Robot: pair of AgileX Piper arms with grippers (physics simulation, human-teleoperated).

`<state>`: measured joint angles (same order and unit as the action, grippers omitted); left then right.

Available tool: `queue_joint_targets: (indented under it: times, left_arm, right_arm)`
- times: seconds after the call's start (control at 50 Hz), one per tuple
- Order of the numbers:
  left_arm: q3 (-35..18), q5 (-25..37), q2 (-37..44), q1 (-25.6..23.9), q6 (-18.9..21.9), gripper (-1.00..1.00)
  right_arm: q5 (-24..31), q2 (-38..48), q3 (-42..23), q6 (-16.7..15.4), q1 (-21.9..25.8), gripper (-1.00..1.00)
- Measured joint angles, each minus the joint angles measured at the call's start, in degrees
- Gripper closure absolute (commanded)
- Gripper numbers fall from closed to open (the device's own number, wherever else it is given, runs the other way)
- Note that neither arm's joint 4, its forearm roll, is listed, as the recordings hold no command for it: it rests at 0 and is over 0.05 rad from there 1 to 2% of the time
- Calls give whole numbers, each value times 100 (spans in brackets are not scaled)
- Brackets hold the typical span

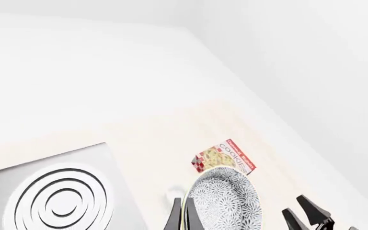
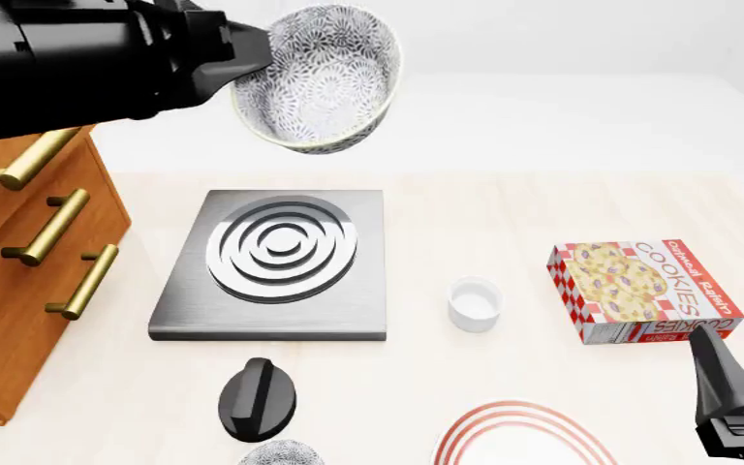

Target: Pick the akita bowl on the wooden cabinet and place it on the plate.

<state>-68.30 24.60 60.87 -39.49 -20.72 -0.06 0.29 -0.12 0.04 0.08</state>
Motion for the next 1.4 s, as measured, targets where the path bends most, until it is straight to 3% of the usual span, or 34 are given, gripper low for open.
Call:
queue_joint_targets:
  times: [0.58,1.4]
  left_arm:
    - [411,-334,246,-566,-191,100]
    - [535,-586,665,-1189,-274,100]
  right_arm:
    - [0,0,0,0,0,-100]
    - [0,0,0,0,0,-100]
